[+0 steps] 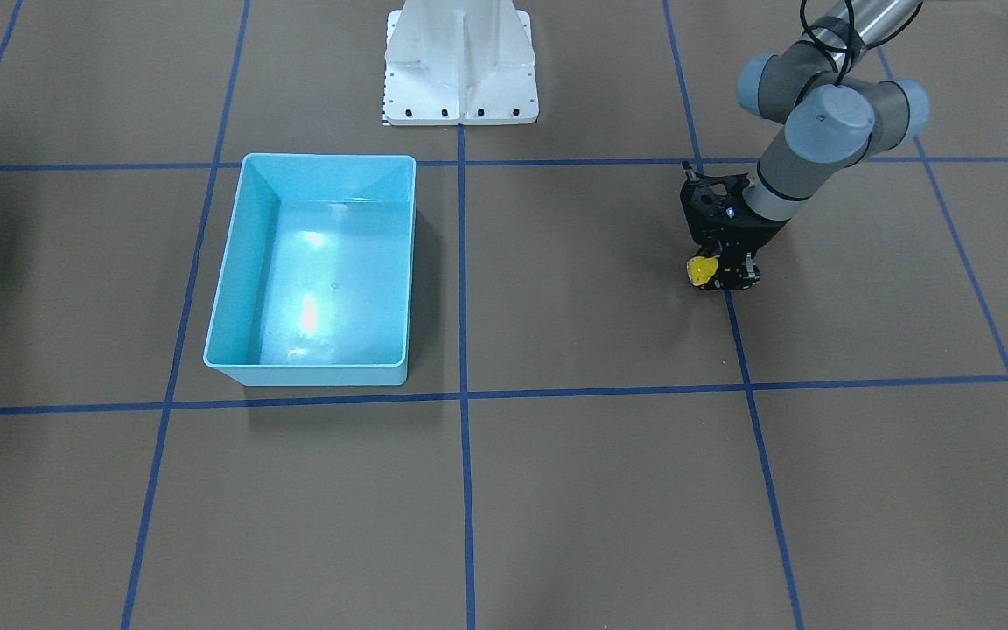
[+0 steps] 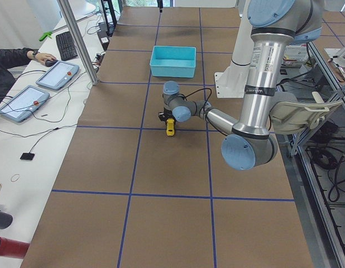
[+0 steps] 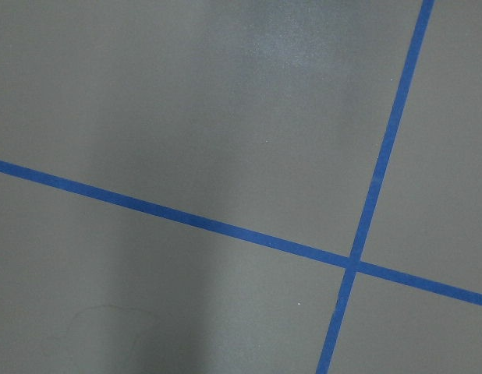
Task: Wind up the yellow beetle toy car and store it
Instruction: 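Drag the car backward toward the robot with the left gripper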
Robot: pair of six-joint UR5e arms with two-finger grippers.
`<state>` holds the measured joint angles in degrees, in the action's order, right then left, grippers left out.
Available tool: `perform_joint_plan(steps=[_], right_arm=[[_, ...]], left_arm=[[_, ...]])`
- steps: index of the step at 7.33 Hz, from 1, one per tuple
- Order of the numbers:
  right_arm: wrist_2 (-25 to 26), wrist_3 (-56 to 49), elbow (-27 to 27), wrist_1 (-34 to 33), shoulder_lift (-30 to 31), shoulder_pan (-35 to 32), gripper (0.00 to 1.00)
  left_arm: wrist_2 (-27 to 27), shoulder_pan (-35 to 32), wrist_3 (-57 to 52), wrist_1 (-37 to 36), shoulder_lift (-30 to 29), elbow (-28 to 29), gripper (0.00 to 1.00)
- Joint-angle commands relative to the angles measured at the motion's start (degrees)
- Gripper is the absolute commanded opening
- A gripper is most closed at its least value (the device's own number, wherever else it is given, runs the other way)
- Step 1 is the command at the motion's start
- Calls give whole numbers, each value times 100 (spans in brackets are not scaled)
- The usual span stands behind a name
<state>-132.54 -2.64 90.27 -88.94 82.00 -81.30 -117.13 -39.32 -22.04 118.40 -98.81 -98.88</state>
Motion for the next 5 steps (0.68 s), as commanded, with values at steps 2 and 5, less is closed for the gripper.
perform_joint_plan(steps=[2, 5], right_arm=[[0, -9, 0, 0, 9, 0, 100], [0, -9, 0, 0, 9, 0, 100]], left_arm=[[-213, -93, -11, 296, 282, 18, 5], [-406, -181, -11, 517, 477, 18, 6]])
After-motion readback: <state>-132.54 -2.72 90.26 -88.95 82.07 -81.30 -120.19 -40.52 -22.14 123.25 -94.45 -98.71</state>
